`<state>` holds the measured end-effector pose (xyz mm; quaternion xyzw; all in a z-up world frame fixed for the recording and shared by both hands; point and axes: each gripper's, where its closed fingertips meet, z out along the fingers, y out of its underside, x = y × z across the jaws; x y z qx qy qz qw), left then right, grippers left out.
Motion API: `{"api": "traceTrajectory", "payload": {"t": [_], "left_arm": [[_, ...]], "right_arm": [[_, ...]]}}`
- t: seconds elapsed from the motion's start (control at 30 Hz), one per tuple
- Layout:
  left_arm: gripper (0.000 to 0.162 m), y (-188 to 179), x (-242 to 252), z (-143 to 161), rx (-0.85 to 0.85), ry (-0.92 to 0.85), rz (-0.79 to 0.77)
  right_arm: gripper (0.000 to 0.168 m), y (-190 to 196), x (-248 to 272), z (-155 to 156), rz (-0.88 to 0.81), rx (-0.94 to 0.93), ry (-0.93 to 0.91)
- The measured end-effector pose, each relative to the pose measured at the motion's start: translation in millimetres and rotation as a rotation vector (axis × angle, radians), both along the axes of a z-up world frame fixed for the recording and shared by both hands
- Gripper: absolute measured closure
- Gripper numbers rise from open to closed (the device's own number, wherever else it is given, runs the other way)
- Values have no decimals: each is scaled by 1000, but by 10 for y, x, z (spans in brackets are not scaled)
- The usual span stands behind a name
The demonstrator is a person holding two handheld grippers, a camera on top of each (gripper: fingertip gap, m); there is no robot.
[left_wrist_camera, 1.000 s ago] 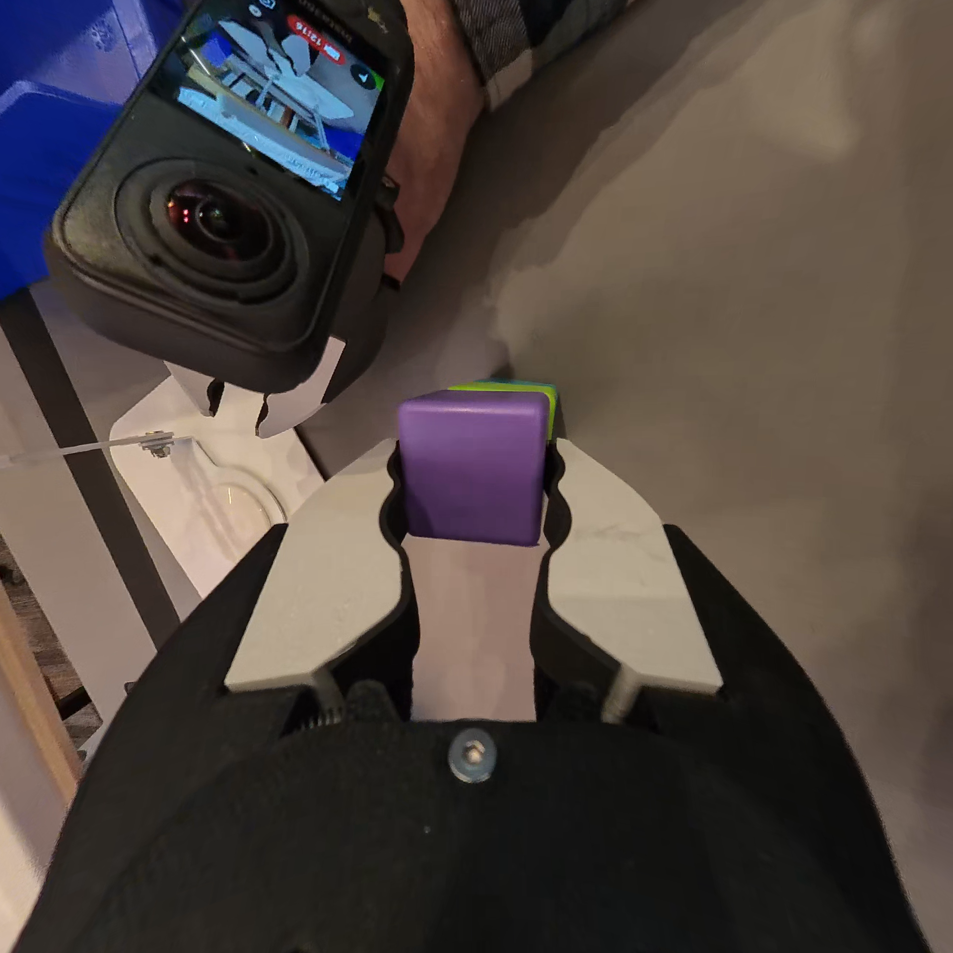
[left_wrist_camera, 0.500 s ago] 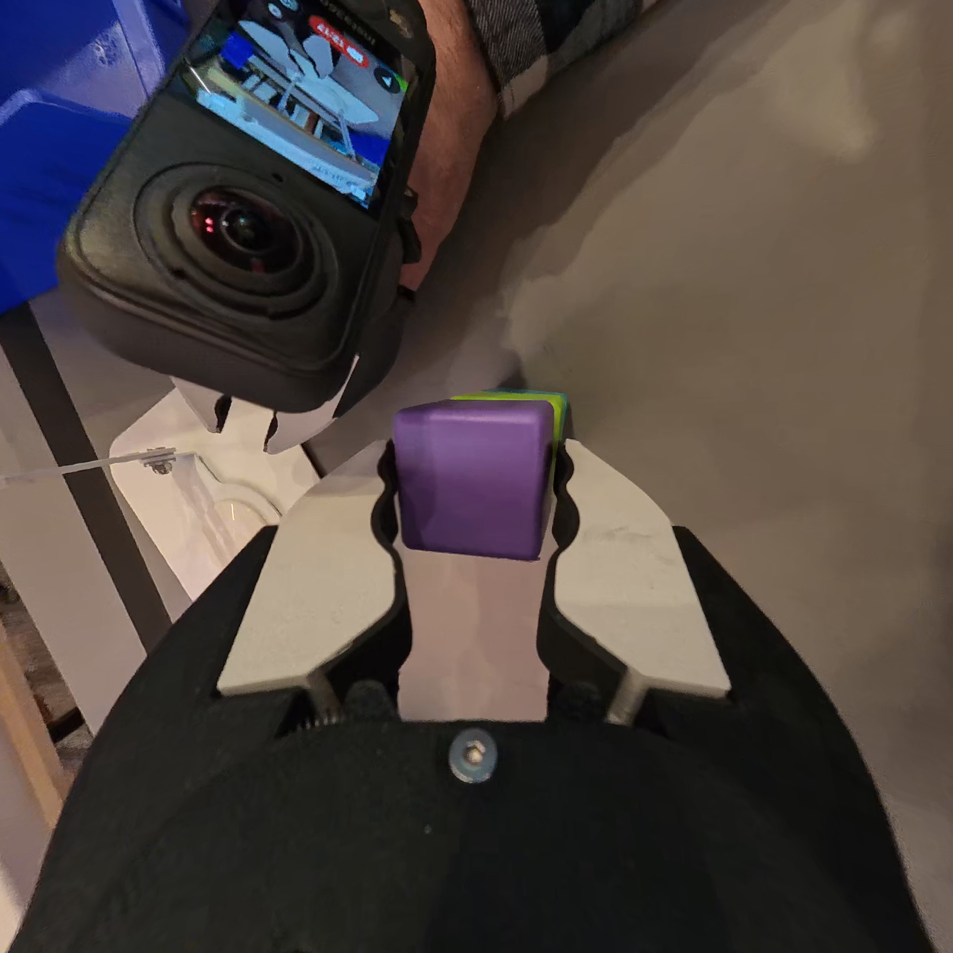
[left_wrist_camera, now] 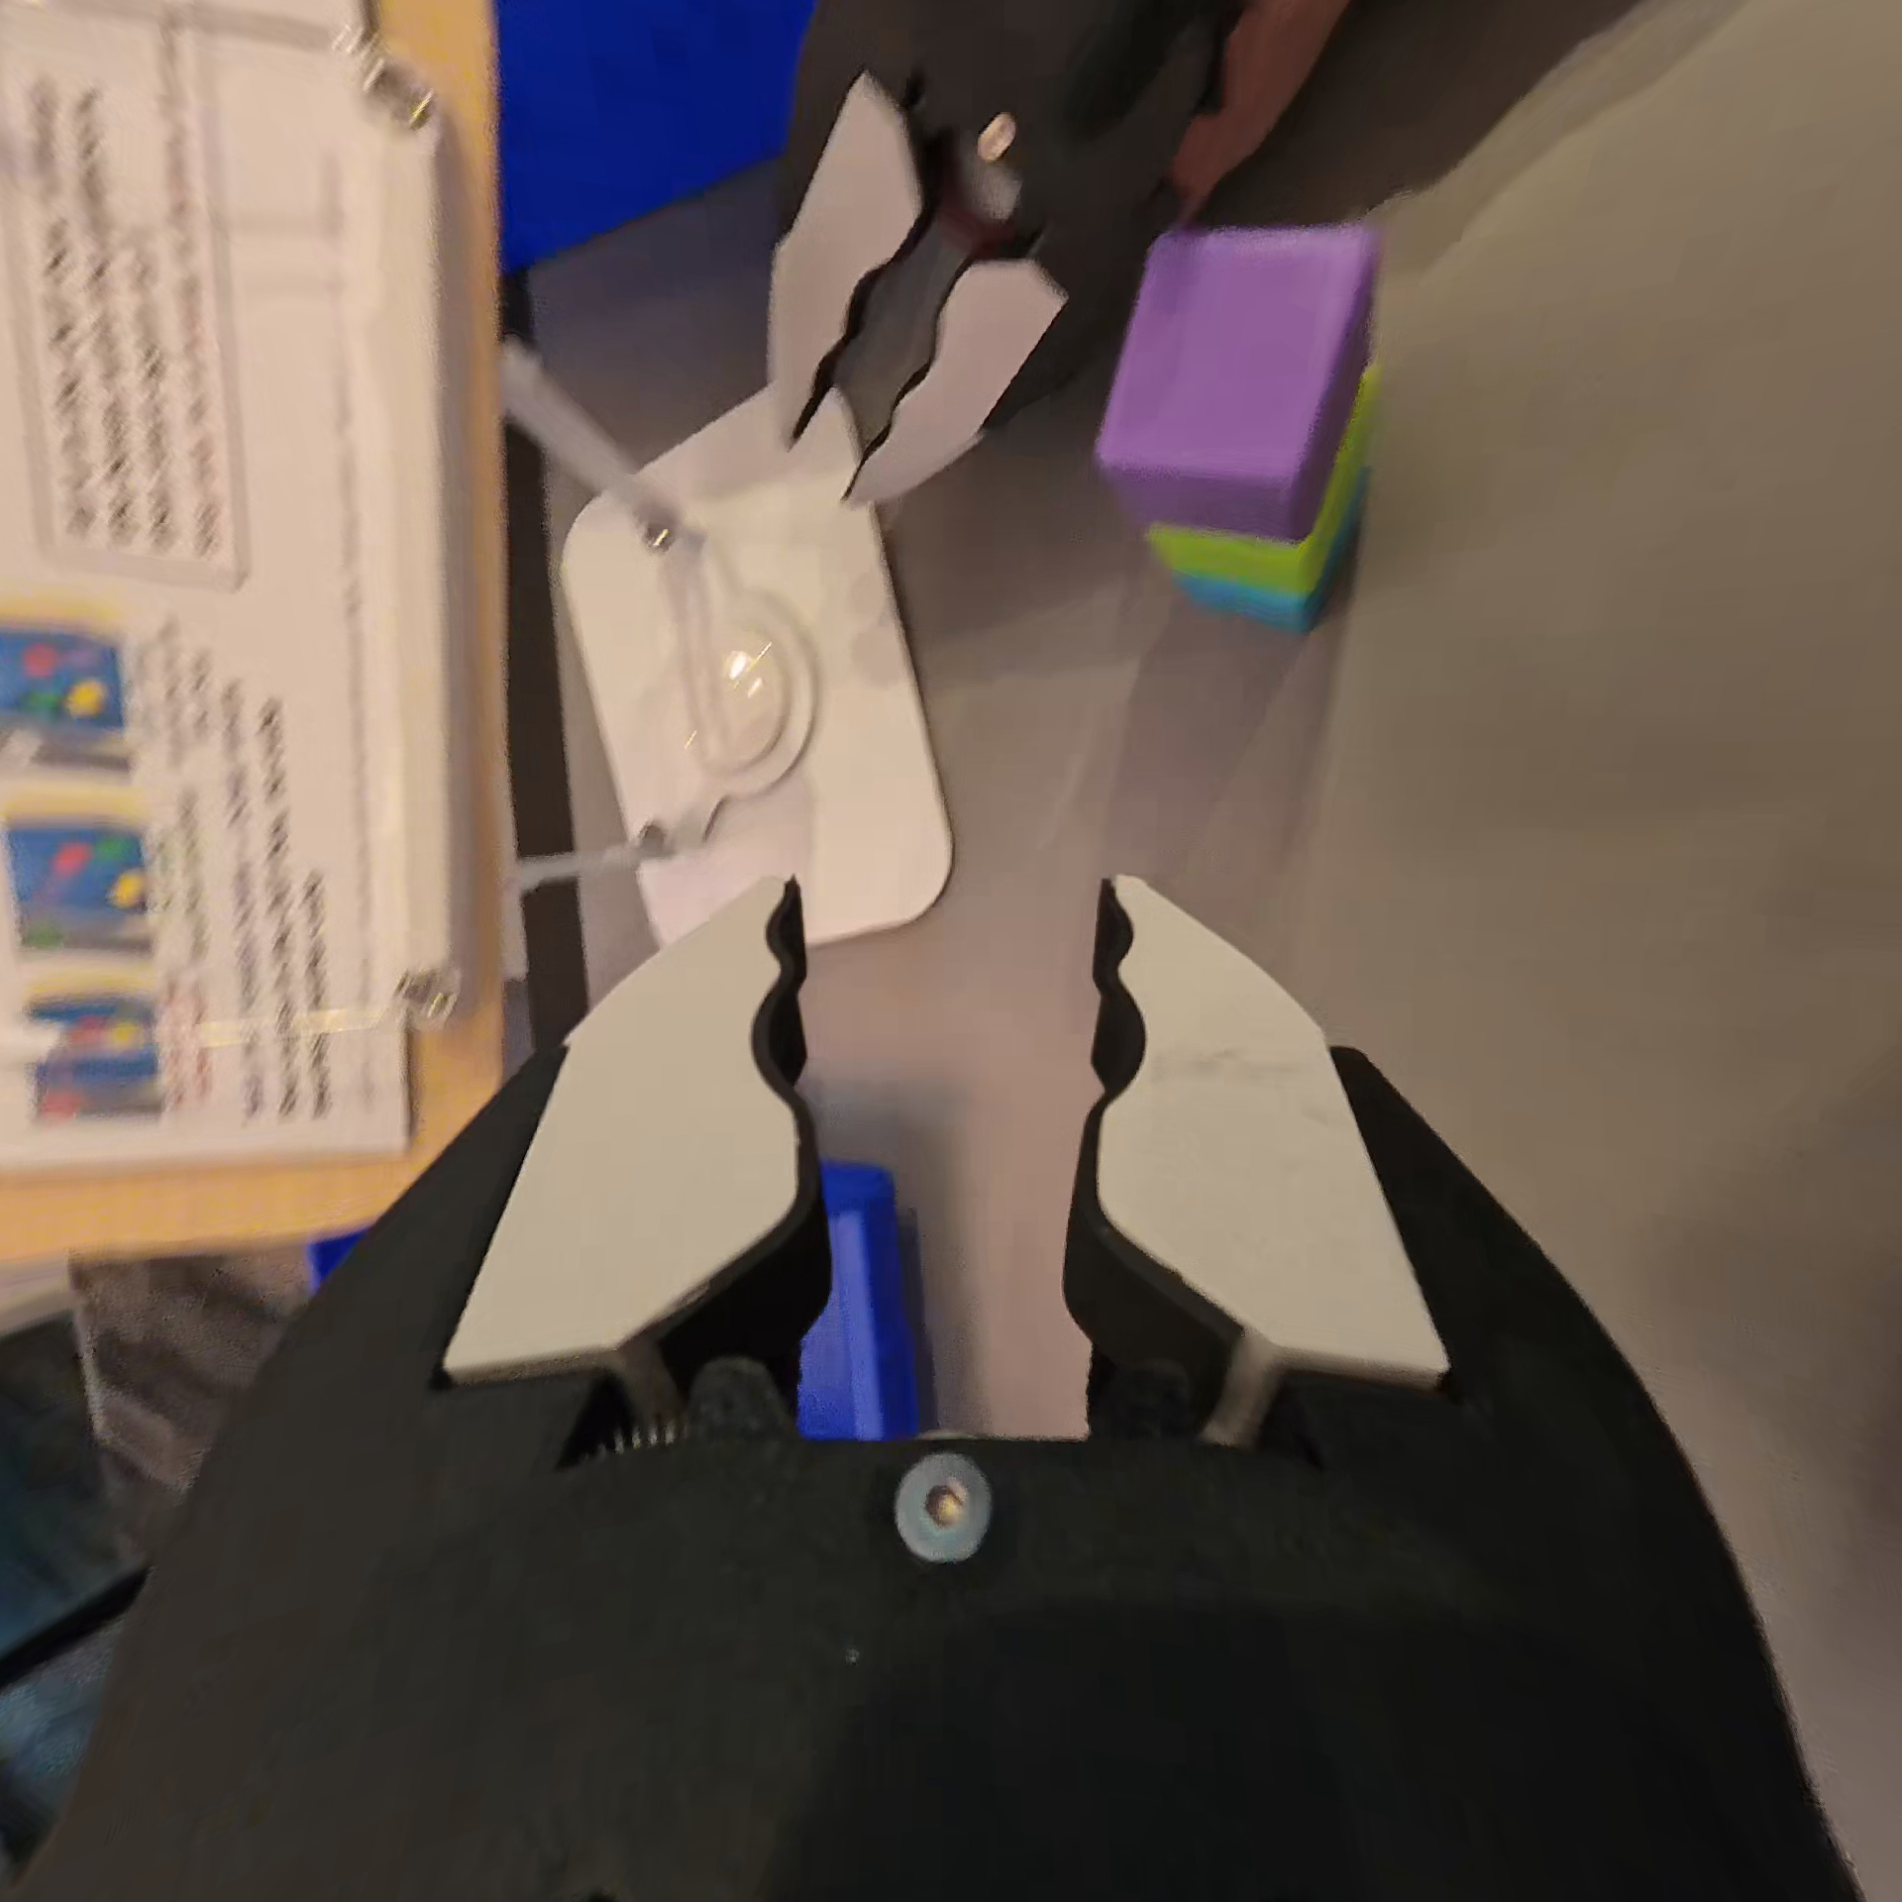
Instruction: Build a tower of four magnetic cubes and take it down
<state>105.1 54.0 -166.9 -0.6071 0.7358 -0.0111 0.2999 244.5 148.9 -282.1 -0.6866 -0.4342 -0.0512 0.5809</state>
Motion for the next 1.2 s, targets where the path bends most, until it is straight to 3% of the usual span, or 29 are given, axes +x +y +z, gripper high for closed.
{"api": "traceTrajectory", "payload": {"t": [0.2,0.47,0.87,1.2], "left_arm": [[110,571,-880,137,68,76,216],[108,1557,-1749,-336,89,214,419],[101,2789,-2435,-939,-45,304,569],[94,3302,-2671,-1309,-69,473,588]], "right_arm": [[146,-1,-1,-5,1,-1,-4],[147,-5,-3,-8,3,-3,-6],[146,-18,-15,-23,12,-4,-19],[146,-29,-27,-33,20,0,-32]]}}
